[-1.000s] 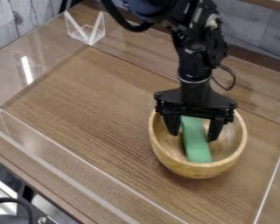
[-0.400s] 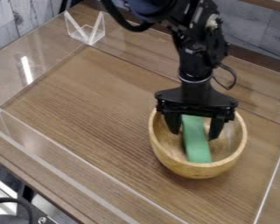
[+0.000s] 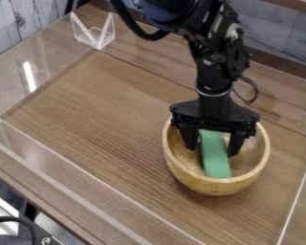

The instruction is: Move green stick from inside the wooden bowl to the table next to it

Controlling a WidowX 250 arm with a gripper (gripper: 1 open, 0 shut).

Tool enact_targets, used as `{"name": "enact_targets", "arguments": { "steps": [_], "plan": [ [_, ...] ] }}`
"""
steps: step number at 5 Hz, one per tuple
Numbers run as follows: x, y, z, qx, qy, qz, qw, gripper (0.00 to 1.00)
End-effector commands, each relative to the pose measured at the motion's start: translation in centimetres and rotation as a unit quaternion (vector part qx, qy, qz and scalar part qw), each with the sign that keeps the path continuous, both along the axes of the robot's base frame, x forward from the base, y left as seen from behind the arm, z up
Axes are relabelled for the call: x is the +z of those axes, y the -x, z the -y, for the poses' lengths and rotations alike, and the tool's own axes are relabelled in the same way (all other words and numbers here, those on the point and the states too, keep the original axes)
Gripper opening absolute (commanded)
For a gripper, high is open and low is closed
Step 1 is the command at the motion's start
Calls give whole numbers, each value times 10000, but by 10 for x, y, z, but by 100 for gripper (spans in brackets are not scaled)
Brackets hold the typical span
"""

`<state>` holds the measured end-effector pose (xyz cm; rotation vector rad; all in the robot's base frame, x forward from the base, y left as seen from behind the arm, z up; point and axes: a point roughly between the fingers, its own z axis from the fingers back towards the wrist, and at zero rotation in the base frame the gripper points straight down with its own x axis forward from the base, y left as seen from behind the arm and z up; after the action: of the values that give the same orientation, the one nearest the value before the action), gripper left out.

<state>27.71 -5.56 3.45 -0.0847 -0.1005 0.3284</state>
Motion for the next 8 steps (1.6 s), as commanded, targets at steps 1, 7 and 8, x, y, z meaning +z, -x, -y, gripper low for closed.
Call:
{"name": "enact_targets", "arguments": {
  "steps": [1, 7, 8],
  "plan": [
    [5, -7, 3, -6, 2, 194, 9998, 100],
    [3, -7, -1, 136, -10, 117, 9998, 0],
    [4, -7, -3, 153, -9, 98, 9998, 0]
  ]
}}
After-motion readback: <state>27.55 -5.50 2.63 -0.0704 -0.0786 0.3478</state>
